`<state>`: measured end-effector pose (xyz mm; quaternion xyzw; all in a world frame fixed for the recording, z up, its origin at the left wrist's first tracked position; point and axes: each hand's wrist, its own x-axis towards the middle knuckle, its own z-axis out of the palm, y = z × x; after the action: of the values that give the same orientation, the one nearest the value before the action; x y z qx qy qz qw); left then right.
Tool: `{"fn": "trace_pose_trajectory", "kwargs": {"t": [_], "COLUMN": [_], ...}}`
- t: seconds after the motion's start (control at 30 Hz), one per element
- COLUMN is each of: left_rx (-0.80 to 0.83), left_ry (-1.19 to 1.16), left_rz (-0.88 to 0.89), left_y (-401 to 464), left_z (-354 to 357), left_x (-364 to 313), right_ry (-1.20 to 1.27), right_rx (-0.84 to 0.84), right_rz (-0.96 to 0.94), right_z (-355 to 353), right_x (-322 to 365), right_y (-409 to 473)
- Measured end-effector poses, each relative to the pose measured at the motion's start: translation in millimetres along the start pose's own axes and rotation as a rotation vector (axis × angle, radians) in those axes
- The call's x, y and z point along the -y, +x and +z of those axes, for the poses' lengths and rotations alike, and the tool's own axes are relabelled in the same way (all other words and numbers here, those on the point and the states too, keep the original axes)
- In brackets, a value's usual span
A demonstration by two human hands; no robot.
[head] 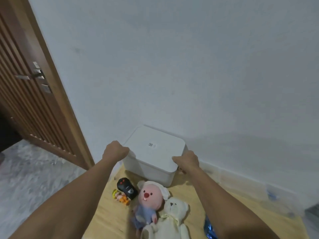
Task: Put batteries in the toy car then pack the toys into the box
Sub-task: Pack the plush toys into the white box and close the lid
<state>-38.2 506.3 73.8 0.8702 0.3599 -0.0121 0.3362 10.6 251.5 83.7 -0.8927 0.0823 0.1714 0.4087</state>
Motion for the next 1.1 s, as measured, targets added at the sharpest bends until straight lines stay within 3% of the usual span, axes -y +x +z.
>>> {"fn": "trace_pose_trajectory", "kwargs": {"t": [0.83,1.1], "left_rx": [0.153,0.142], "left_ry": [-0.028,-0.084], "left_rz": [-0.023,-0.043], "left_y": [44.5,44.6], "left_z": [-11.2,-4.6], "left_x": [-11.4,-10.8], "right_ry": [-0.047,-0.009], "right_rx": [-0.069,0.084], "right_rz": [0.122,0.180], "right_z": [8.9,15.1], "right_x": [19.7,25.9], "right_y": [2.0,1.1]}}
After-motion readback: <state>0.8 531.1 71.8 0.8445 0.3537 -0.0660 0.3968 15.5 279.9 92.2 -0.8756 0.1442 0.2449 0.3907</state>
